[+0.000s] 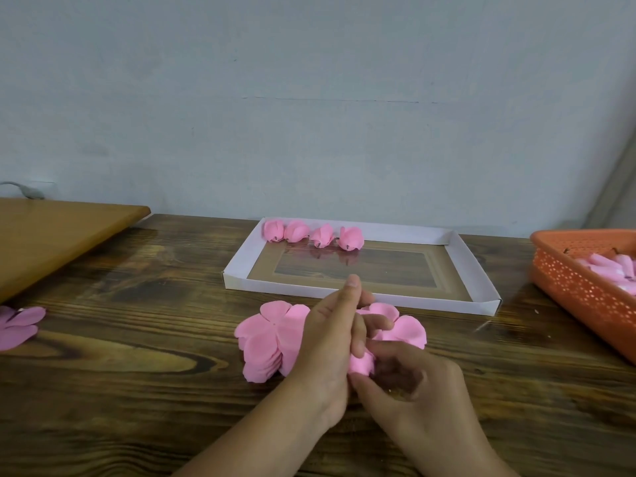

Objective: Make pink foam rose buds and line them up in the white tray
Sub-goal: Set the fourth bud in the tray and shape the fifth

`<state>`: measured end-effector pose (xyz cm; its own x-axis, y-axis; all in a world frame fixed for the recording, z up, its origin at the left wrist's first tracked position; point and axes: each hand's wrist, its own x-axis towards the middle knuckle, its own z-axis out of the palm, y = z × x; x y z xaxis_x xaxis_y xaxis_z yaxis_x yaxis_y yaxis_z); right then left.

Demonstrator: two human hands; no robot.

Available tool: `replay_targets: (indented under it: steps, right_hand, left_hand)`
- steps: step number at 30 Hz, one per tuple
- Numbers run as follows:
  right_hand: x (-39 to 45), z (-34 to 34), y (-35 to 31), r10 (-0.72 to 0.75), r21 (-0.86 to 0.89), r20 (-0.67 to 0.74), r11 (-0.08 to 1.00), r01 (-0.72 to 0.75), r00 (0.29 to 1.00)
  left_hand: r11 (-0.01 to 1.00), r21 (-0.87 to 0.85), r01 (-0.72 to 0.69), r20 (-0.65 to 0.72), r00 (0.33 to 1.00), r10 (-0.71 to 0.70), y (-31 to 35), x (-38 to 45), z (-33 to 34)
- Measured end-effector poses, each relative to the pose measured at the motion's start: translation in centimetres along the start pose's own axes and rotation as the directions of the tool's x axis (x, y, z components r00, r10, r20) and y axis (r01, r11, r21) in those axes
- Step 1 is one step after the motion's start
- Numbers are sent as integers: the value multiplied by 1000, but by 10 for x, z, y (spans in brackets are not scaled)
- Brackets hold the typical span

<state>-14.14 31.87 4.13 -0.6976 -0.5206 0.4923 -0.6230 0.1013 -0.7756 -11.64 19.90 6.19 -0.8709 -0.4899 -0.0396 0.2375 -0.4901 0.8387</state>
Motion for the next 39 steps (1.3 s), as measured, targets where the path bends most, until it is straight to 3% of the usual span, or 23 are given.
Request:
replay_targets:
  steps: [2, 4, 8, 13, 27, 35, 39]
  right_hand:
    - [4, -3, -4, 60, 180, 113, 980, -79, 992]
    - [7, -3, -6, 96, 238, 161, 962, -133, 982]
    - [-1, 6, -4, 96, 38, 51, 994, -98, 994]
    - [-2, 7, -12, -18, -106, 29, 994, 21, 999]
    - [-1, 3, 2, 31, 3, -53, 1000, -31, 998]
    - [-2, 2, 1, 119, 138, 22, 983, -121, 993]
    - [-1, -3, -8, 33, 105, 8, 994, -34, 999]
  left_hand:
    - [1000, -11, -7, 30, 1000, 7, 2, -1, -1]
    - [1000, -1, -10, 16, 1000, 10, 2, -1, 1]
    - [1000, -9, 13, -96, 995, -14, 0, 2, 3]
    - [999, -41, 4, -100, 995, -8, 2, 1, 3]
    - [996, -76, -42, 15, 999, 43, 0, -1, 1]
    - [998, -26, -49, 35, 998, 50, 4, -3, 2]
    - [992, -112, -51, 32, 998, 55, 1, -2, -1]
